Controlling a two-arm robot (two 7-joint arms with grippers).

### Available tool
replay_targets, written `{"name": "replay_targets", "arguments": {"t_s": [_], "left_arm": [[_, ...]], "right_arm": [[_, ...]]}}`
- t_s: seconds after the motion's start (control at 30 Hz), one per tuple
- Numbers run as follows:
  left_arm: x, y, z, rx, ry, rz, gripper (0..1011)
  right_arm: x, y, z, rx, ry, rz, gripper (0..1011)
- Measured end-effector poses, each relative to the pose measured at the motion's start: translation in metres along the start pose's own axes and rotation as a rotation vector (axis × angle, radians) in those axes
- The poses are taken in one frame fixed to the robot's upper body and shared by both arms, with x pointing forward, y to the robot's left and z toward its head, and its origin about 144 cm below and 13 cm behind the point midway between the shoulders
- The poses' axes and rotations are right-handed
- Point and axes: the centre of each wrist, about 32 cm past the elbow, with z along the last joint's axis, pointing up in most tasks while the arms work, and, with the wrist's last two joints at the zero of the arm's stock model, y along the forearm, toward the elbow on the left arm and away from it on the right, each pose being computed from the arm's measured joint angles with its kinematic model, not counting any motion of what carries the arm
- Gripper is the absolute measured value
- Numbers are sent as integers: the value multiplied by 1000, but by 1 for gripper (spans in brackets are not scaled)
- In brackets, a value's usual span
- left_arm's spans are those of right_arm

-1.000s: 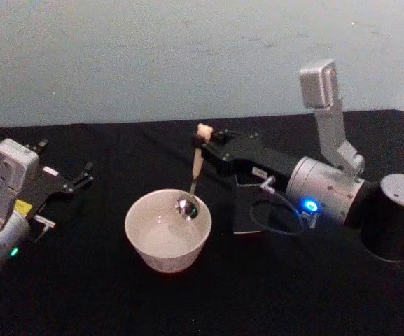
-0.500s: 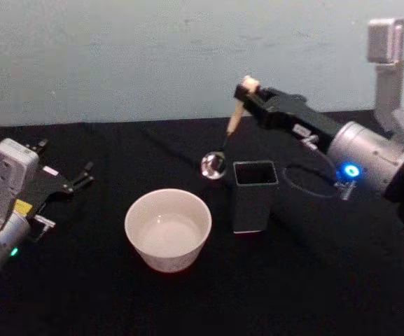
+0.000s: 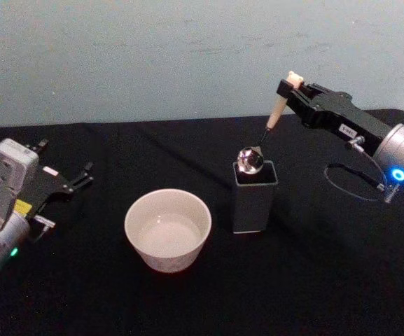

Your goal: Pick up the stirring spoon with one hand, stir inside the cup, then place it back in its original position.

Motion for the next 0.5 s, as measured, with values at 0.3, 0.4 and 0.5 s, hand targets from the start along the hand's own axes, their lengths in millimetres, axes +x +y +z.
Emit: {"name": "replay_targets", "arguments": {"t_s": [0.3,0.4,0.5], "left_arm": [[0,0,0,0,0,0,1001],[0,0,0,0,0,0,1001],[0,0,0,0,0,0,1001]], "right_arm": [[5,-5,-6,-34,-19,-13,215],[5,-5,-12,-59,-26,-13,215],[6,-5,-16,-76,-30,-16,215]]}}
